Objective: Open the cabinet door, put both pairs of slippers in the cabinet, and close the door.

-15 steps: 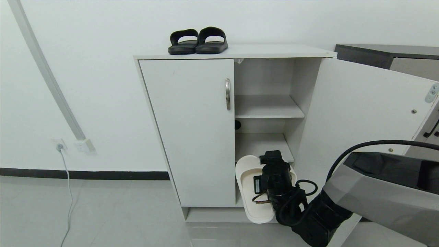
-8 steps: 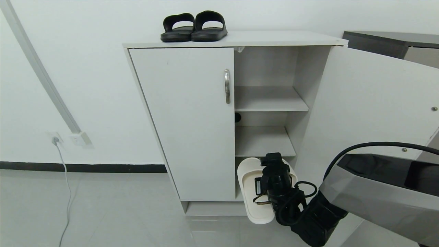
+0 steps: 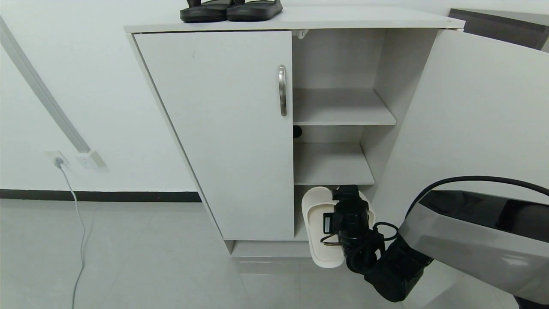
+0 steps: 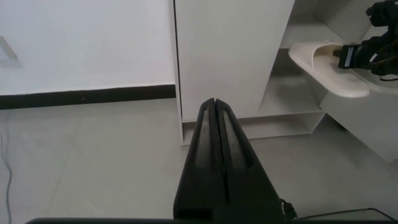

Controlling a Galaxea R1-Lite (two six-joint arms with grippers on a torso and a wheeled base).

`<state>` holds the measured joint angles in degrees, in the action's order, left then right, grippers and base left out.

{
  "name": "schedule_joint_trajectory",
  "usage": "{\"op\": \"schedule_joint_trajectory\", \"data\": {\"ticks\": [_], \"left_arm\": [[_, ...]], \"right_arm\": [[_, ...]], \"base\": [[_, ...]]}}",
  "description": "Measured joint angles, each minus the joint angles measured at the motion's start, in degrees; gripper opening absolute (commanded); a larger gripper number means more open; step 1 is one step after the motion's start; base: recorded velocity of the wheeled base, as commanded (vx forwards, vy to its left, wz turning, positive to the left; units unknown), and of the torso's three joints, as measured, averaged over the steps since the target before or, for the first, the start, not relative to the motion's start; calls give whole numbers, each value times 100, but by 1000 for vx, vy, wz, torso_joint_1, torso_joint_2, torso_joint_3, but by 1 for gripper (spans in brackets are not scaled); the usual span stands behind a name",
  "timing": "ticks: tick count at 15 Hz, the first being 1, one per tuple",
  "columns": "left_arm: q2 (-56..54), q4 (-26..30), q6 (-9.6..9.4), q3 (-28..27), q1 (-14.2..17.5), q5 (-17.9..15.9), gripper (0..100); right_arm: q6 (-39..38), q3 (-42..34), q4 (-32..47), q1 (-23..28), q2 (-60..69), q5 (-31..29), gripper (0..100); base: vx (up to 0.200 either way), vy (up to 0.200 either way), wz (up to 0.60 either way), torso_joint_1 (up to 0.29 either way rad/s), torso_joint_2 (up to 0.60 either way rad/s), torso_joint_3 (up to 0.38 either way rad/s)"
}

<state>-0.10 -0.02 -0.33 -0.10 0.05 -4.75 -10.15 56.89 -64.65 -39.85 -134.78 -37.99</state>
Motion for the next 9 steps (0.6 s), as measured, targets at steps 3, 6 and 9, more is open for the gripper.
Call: {"op": "schedule_joint_trajectory", "data": {"ticks": [3,6,9], "left_arm": [[0,-2,0,0,2,0,0],[0,-2,0,0,2,0,0],[2,-2,0,0,2,0,0]], "right_arm": [[839,-89,-1495,96,-185,17,0],[945,-119,-1574,182,-301,44,0],[945,-117,-1587,196,-317,44,0]], "base": [[0,0,0,0,0,0],[0,0,0,0,0,0],[0,0,0,0,0,0]]}}
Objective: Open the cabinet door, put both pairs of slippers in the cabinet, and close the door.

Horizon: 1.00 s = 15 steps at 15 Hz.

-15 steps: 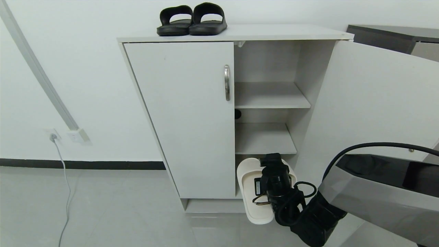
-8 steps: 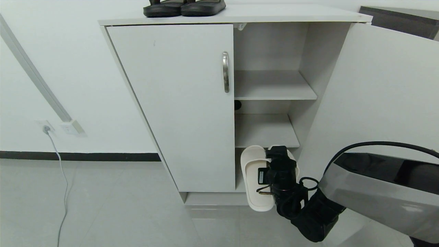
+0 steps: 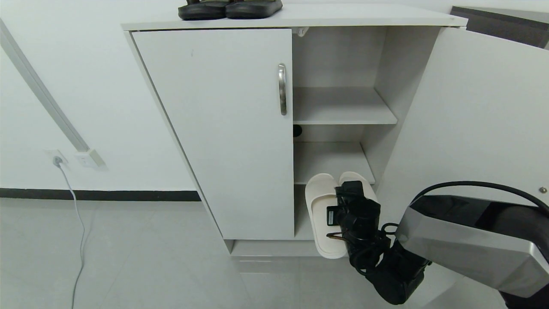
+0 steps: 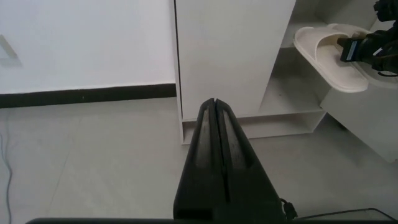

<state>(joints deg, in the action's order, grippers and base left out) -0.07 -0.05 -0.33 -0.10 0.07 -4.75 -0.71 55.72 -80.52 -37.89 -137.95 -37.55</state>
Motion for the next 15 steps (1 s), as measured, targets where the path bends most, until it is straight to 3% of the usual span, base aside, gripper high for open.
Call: {"op": "schedule_joint_trajectory", "data": {"ticks": [11,15], "left_arm": [[0,0,-21,0,0,0,0],[0,0,-27,2,0,0,0]], "right_arm": [[-7,30,16,16,-61,9,0],[-29,508,233,156,-290,41,0]], "base": [[200,0,0,4,4,0],[0,0,0,0,0,0]]}}
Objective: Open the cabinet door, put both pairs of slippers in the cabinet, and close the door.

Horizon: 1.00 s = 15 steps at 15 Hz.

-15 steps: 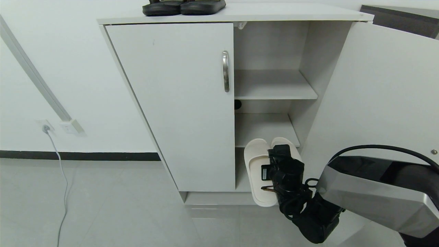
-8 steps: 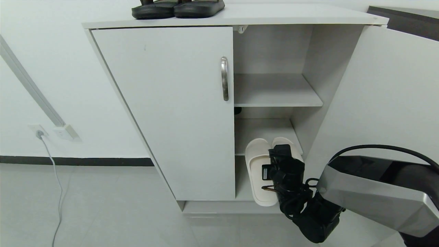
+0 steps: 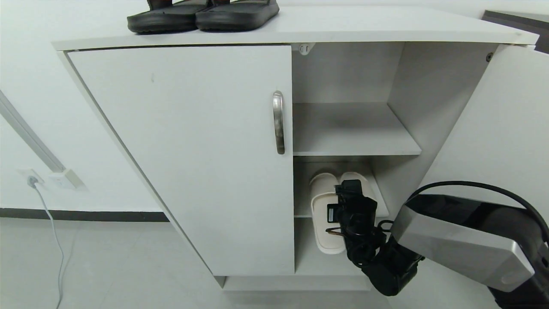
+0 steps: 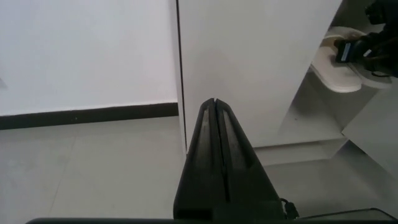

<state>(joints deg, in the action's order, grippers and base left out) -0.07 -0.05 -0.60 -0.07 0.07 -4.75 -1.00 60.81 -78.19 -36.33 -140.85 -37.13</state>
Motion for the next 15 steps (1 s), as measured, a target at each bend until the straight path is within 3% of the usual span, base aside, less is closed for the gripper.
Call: {"op": "schedule_joint_trajectory", "data": {"ticks": [7,15], "left_arm": [[0,-2,2,0,-2,152,0],[0,-2,13,5,0,161,0]], "right_arm": [[-513,1391,1655,238,-276,286,0],[-461,3139,2911,572,-601,519,0]], "base": [[0,0,0,0,0,0],[0,0,0,0,0,0]]}}
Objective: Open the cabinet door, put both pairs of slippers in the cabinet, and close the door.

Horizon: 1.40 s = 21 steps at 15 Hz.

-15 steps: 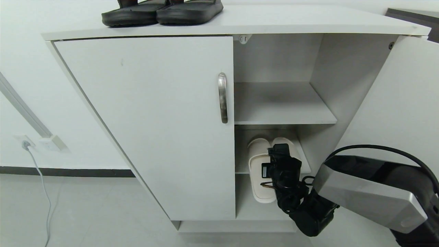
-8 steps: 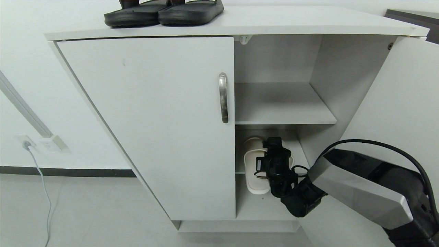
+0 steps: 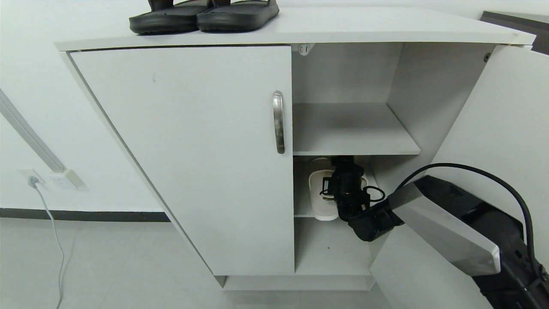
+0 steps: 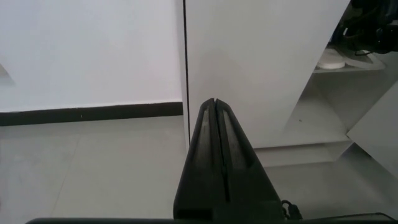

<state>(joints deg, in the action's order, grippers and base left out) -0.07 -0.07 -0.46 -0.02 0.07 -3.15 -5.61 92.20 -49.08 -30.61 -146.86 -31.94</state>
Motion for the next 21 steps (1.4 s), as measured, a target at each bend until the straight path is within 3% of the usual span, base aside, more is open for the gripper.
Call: {"op": "schedule_joint_trajectory", "data": {"ticks": [9,10,15,21], "left_arm": [[0,0,13,0,0,-2,0],[0,0,13,0,0,-2,0],[0,0,13,0,0,0,0],[0,0,17,-2,0,-2,0]], "right_arm": [[138,391,234,99,-293,55,0],[140,406,233,88,-317,57,100],[140,391,197,85,-352,39,100],[123,-256,-139,27,-88,15,100]], "base": [[0,0,0,0,0,0],[0,0,0,0,0,0],[0,0,0,0,0,0],[0,0,0,0,0,0]]}}
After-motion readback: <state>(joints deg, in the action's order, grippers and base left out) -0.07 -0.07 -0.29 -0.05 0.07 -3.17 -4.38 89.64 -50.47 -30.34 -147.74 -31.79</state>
